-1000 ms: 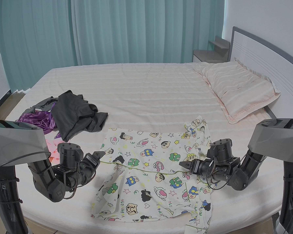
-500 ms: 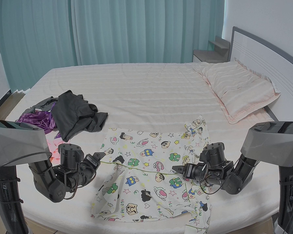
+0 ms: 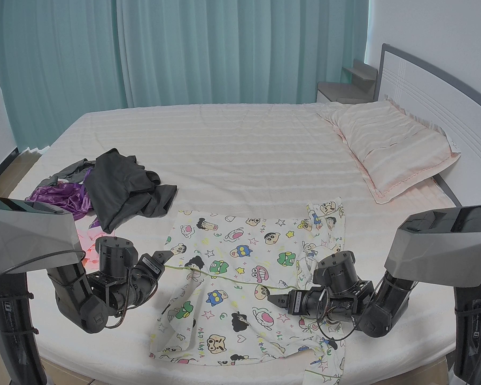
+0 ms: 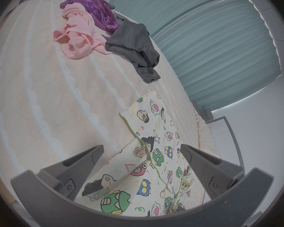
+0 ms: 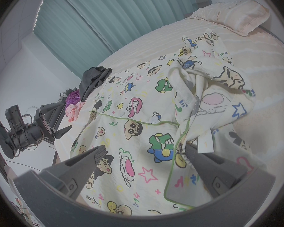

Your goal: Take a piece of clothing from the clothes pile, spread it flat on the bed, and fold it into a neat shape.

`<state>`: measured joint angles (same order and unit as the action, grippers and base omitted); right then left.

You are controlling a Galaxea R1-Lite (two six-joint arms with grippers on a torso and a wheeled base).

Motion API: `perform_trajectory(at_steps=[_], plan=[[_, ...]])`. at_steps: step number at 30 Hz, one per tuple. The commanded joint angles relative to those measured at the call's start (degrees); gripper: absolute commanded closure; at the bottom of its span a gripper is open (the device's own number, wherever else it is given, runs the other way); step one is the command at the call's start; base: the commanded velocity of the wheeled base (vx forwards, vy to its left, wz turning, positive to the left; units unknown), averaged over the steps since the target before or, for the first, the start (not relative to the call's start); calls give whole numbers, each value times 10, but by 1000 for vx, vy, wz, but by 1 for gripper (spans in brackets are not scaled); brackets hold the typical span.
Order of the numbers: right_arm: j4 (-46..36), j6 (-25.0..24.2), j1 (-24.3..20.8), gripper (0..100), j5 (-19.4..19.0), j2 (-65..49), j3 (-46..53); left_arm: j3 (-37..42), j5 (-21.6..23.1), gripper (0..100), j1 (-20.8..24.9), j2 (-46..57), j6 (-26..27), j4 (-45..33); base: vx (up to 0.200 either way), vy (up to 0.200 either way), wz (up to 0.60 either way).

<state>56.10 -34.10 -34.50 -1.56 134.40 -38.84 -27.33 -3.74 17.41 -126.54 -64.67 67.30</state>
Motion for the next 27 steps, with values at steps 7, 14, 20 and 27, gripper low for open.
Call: perform_trajectory(at_steps=[7, 14, 20, 27], plan=[[6, 1, 0, 0, 25, -79, 2, 0, 0, 0, 0, -2, 0, 0, 0, 0, 0], [-13, 1, 7, 0, 27, -136, 20, 0, 0, 0, 0, -2, 0, 0, 0, 0, 0], [-14, 3, 55, 0, 33, -156, 50, 1, -1, 0, 0, -2, 0, 0, 0, 0, 0], [-13, 3, 133, 0, 27, -114, 79, 3, 0, 0, 0, -2, 0, 0, 0, 0, 0]])
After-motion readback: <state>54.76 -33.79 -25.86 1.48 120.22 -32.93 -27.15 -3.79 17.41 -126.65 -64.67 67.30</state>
